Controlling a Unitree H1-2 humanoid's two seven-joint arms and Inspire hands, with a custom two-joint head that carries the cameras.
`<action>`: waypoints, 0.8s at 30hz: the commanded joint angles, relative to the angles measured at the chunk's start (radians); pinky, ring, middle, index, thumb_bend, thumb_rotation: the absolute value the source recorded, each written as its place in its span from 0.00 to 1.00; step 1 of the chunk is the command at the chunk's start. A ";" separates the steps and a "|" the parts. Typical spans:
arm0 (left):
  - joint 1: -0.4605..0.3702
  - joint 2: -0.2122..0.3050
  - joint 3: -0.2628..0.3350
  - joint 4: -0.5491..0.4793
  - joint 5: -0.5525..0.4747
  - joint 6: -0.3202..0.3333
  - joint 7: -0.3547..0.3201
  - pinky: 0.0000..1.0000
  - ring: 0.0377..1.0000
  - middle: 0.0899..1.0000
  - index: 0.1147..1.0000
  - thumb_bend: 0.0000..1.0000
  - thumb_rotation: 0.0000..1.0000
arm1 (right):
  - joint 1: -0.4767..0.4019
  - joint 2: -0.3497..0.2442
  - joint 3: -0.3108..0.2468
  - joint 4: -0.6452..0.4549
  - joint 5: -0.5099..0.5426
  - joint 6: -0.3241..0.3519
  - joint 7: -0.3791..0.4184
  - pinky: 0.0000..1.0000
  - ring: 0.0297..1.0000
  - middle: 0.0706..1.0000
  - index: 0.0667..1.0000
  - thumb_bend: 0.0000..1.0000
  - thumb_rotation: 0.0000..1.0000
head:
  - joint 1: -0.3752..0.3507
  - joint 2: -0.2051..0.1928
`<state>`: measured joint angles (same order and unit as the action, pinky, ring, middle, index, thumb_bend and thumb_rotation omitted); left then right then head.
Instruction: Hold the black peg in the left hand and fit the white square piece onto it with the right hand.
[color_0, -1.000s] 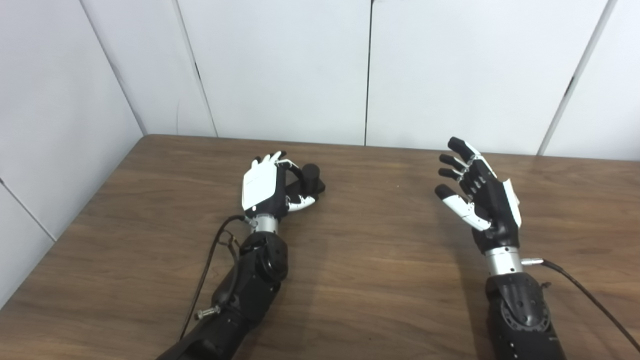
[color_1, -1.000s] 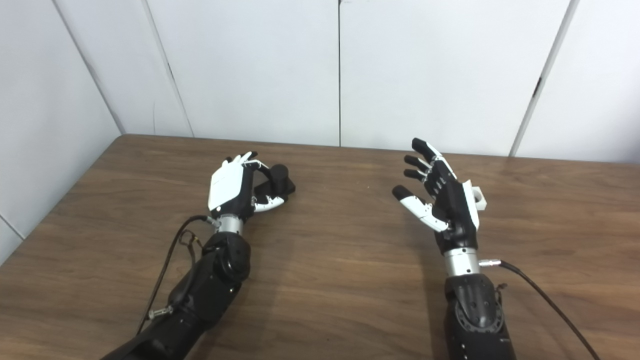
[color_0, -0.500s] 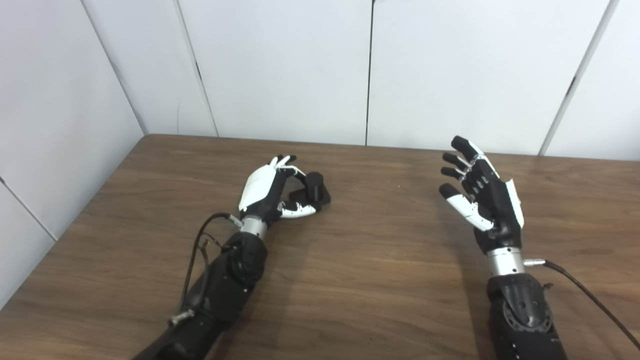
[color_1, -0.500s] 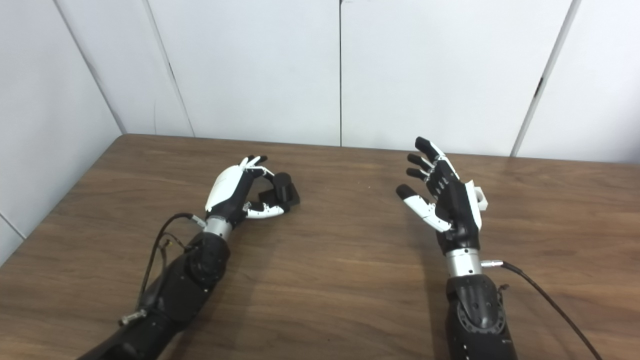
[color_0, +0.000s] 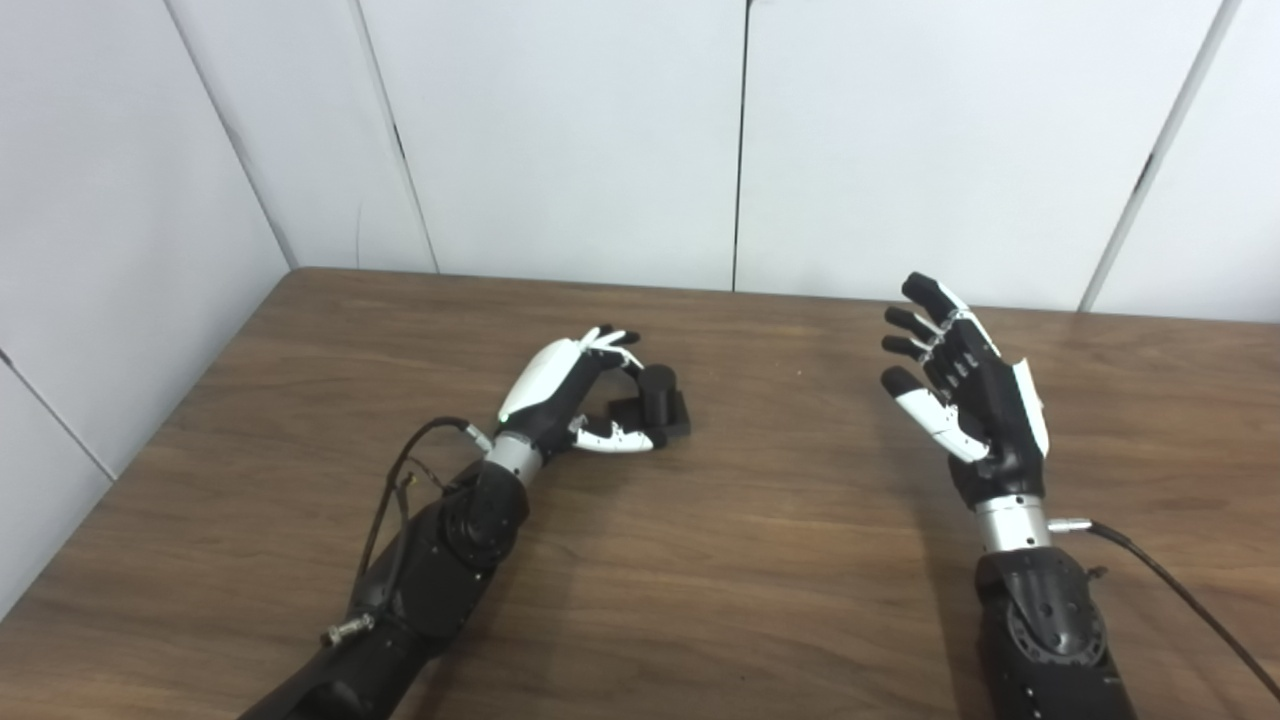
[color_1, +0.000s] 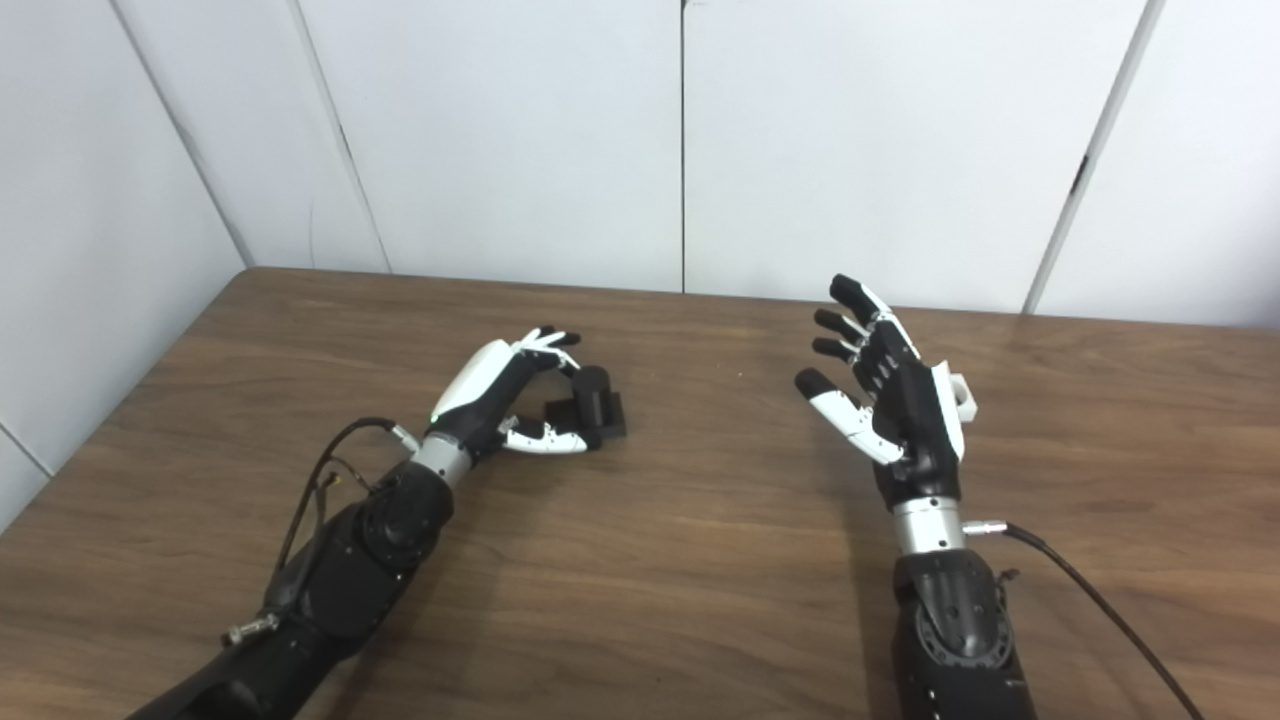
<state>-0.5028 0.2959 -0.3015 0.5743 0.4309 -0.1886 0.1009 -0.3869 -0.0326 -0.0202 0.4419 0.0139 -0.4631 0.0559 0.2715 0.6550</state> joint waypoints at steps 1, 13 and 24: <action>0.000 -0.005 -0.060 0.000 0.056 -0.028 -0.055 0.97 1.00 0.92 0.43 0.52 0.09 | 0.175 -0.032 -0.010 0.098 -0.001 -0.007 0.007 0.74 0.81 0.88 0.85 0.71 0.50 | 0.001 0.000; 0.012 -0.020 -0.140 -0.004 0.060 -0.130 -0.081 1.00 1.00 0.93 0.43 0.52 0.09 | 0.179 -0.042 0.000 0.092 -0.007 -0.007 0.005 0.74 0.81 0.88 0.85 0.71 0.52 | 0.001 0.008; 0.027 -0.059 -0.194 0.010 0.049 -0.197 -0.092 0.98 1.00 0.94 0.43 0.52 0.09 | 0.184 -0.048 -0.006 0.077 0.002 -0.007 0.012 0.76 0.82 0.88 0.85 0.73 0.53 | -0.006 0.016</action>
<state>-0.5000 0.2620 -0.4364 0.5615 0.4364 -0.3564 0.0992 -0.3784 -0.0428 -0.0105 0.4289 0.0142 -0.4631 0.0609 0.2654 0.6703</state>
